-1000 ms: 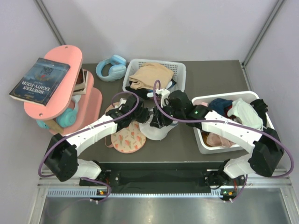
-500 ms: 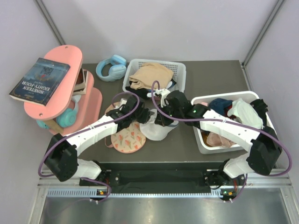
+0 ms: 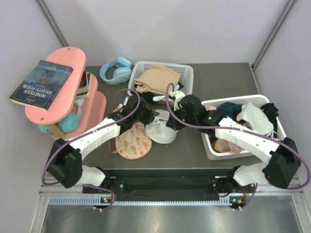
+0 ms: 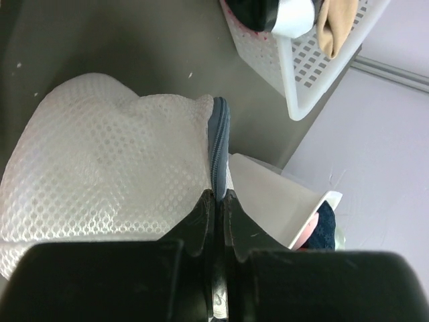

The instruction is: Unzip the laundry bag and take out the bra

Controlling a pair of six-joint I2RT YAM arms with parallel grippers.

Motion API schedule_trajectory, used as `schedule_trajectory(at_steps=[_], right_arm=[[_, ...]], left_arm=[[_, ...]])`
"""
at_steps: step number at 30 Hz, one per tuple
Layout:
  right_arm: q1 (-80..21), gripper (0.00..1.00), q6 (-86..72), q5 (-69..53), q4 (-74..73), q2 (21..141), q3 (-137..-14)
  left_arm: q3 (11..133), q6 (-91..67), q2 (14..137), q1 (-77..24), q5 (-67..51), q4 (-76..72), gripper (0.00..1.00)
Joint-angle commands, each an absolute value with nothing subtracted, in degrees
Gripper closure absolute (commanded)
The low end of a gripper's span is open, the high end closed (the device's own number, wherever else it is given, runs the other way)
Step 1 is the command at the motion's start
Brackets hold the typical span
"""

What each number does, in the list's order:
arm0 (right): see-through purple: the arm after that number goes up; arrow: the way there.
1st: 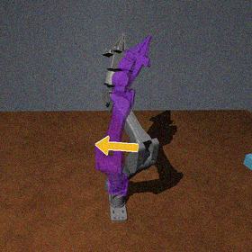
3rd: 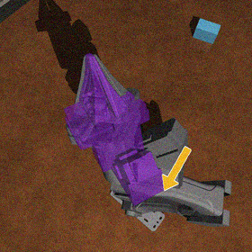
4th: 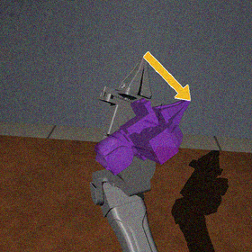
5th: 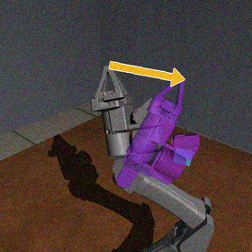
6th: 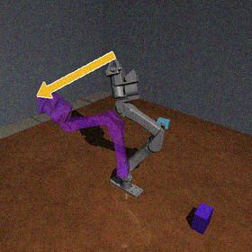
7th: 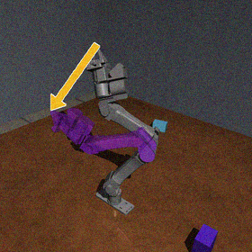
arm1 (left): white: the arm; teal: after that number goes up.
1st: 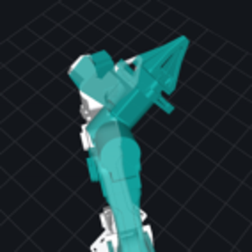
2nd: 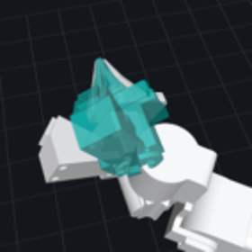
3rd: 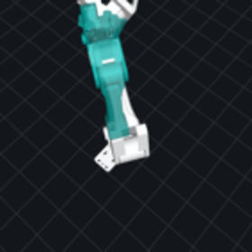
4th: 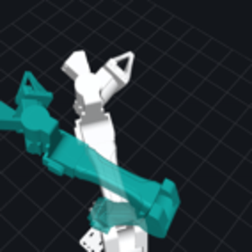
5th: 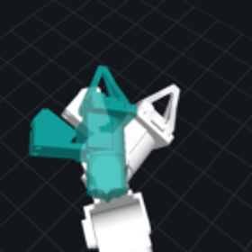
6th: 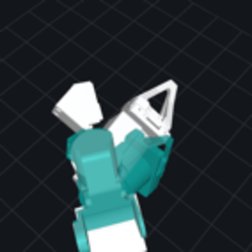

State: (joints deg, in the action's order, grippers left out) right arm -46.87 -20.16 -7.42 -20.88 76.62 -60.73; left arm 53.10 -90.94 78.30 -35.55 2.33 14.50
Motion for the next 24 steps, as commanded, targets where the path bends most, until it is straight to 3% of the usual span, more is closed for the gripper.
schedule_trajectory(at_steps=[1,6,13,16,19,20,21,24], right_arm=[[-44.74,1.00,-20.57,-4.22,-22.15,73.30,-59.15],[-44.21,1.00,-21.18,-3.69,-22.50,70.93,-57.48],[-44.21,1.00,-19.95,-2.99,-24.17,70.84,-59.85],[-44.21,1.00,-19.34,-4.04,-23.82,72.07,-60.73],[-44.30,1.00,-18.90,-5.53,-23.29,74.52,-61.78],[-44.38,1.00,-18.90,-6.76,-22.59,75.66,-62.05],[-44.56,1.00,-18.90,-7.20,-22.15,76.28,-62.49],[-45.26,1.00,-18.98,-8.96,-20.66,78.31,-63.89]], left_arm=[[55.45,-84.39,79.80,-33.05,0.27,9.85,1.00],[57.13,-80.25,84.71,-31.99,-7.44,3.97,1.00],[59.50,-74.90,92.89,-30.33,-18.96,-15.80,1.00],[60.64,-71.21,94.92,-29.80,-21.69,-16.35,0.97],[59.68,-68.92,93.61,-28.74,-22.24,-13.98,0.66],[59.24,-68.21,91.52,-28.57,-20.84,-11.02,0.46],[59.24,-67.07,90.28,-28.39,-19.79,-8.81,0.36],[60.81,-62.50,85.00,-28.13,-14.78,4.26,0.23]])
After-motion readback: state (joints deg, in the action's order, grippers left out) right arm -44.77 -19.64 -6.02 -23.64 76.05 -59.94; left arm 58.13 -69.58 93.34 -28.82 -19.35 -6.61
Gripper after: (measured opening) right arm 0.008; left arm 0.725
